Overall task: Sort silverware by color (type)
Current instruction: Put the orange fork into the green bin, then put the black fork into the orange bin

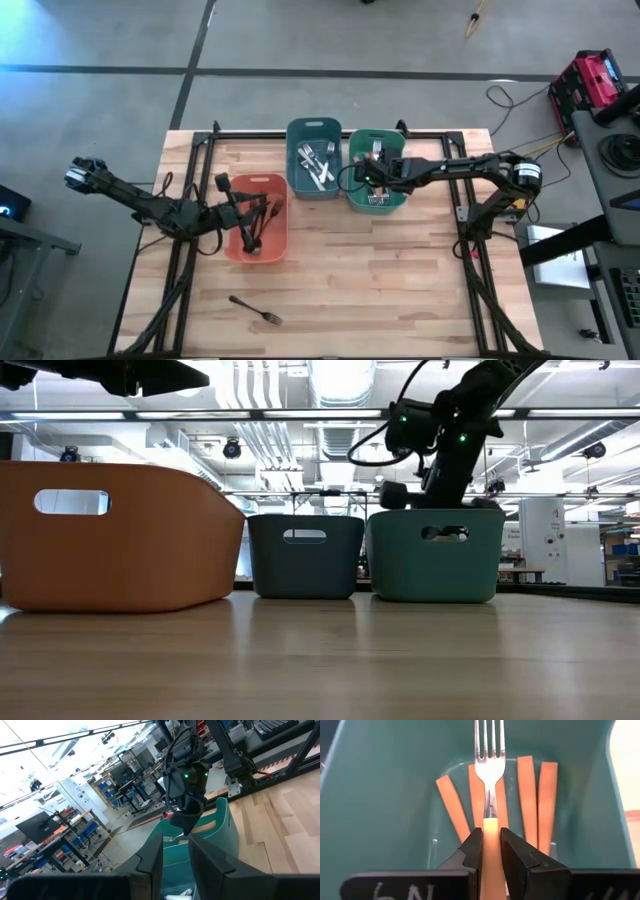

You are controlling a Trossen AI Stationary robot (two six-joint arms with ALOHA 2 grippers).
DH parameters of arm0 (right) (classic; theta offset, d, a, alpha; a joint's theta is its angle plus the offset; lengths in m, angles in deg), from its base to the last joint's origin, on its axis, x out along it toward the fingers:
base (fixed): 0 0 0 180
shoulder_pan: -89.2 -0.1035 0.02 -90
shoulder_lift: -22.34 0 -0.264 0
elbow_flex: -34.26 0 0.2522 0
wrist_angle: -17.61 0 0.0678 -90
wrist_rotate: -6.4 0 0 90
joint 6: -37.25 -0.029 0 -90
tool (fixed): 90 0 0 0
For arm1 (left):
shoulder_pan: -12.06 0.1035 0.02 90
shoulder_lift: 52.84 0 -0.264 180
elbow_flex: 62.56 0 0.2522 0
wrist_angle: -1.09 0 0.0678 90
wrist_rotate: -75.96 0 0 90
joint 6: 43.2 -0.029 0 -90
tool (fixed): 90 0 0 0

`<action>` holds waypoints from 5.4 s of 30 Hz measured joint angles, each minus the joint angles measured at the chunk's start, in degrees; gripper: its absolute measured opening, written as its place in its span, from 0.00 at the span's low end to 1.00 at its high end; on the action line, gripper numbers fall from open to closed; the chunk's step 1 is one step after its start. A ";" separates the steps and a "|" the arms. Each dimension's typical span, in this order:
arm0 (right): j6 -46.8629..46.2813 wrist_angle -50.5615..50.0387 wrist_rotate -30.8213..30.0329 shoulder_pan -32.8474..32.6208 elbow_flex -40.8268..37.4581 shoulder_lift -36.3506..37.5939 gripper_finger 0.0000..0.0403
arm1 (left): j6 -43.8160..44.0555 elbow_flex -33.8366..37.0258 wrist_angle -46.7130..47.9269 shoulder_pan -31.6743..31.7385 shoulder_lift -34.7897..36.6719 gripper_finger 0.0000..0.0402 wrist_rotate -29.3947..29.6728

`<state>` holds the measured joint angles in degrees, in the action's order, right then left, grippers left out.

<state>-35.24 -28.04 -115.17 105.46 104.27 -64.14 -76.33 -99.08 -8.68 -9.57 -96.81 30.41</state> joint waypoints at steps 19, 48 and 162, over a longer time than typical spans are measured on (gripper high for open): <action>1.81 3.78 0.57 0.65 0.66 -6.86 0.09 | -0.20 -0.03 0.01 0.00 0.00 0.19 0.01; 1.78 3.27 1.97 0.65 0.68 -8.57 0.09 | -0.23 -0.03 0.02 0.00 0.01 0.19 0.02; 43.96 24.93 -13.00 -34.05 0.63 13.55 0.19 | 80.31 -57.42 76.98 -32.05 -62.89 0.44 -15.04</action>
<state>8.72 -3.11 -128.18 71.40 104.90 -50.59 3.98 -156.50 68.30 -41.62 -159.70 15.37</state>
